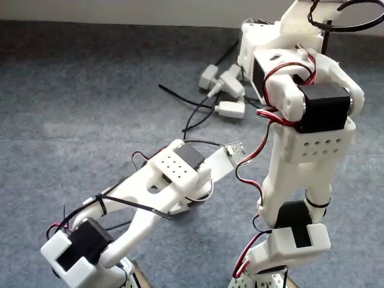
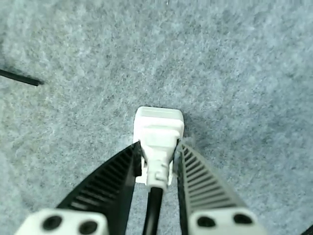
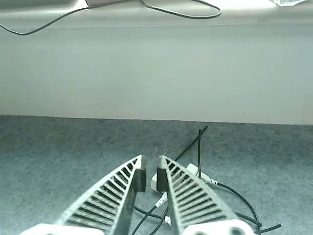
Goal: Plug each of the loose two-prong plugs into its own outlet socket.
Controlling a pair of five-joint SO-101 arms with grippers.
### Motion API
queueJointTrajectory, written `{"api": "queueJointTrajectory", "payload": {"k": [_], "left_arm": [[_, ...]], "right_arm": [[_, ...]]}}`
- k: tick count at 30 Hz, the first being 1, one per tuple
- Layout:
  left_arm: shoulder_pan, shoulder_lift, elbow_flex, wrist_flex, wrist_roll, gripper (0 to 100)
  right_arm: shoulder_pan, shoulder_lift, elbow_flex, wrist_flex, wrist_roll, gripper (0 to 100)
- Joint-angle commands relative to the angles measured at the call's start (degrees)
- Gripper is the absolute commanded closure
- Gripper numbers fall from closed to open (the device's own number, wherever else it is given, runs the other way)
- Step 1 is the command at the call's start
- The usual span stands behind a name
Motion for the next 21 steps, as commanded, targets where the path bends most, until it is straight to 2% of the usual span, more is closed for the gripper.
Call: {"api": "queueJointTrajectory", "payload": {"k": [1,13,17,21], "left_arm": [[-0.13,0.57,2.42,-1.32,4.22,100],[-0.13,1.19,5.14,-1.23,4.48,100],[-0.22,8.75,2.86,-2.46,4.31,100],[-0.84,19.56,-4.97,0.18,4.48,100]], "right_arm": [[0.04,-2.59,-0.75,-0.13,0.35,93.6],[0.04,-2.59,-0.75,-0.22,0.35,93.6],[2.07,-2.59,-0.75,-0.66,0.26,93.6],[5.32,-2.59,-0.75,-1.80,-4.13,93.6]]}}
